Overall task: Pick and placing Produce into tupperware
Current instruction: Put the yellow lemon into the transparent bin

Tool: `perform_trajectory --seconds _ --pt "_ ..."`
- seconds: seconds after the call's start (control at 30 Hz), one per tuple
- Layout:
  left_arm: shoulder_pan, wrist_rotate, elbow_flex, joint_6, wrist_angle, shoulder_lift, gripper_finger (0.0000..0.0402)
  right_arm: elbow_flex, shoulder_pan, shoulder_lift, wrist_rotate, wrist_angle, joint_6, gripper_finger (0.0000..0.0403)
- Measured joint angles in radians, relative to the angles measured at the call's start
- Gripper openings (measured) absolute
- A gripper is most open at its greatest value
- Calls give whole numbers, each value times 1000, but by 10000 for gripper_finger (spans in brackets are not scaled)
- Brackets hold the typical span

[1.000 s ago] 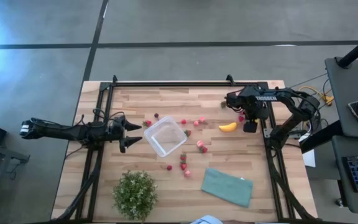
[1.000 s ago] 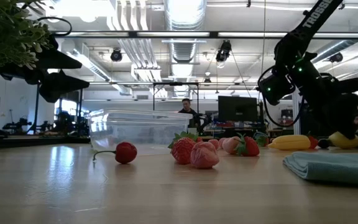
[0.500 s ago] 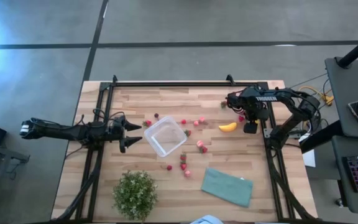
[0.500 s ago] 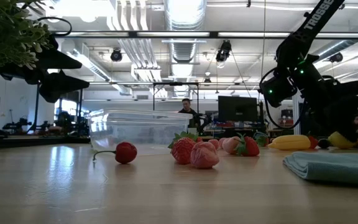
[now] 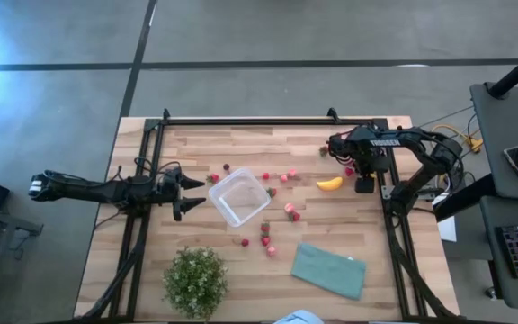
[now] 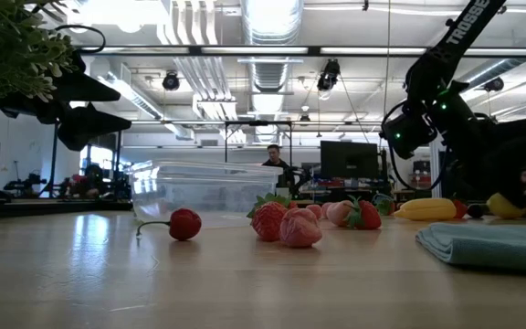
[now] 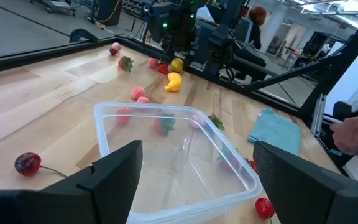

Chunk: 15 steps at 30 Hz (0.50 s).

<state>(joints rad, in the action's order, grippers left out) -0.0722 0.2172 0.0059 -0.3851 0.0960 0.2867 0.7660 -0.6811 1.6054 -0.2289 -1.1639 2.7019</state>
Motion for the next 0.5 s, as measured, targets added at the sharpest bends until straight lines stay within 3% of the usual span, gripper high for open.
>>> perform_trajectory --seconds 0.2,0.5 --pt "0 0 0 0 0 1 293 -2 0 0 -8 1 -29 188" --pt "0 0 0 0 0 0 293 -3 0 0 -11 3 -41 191"
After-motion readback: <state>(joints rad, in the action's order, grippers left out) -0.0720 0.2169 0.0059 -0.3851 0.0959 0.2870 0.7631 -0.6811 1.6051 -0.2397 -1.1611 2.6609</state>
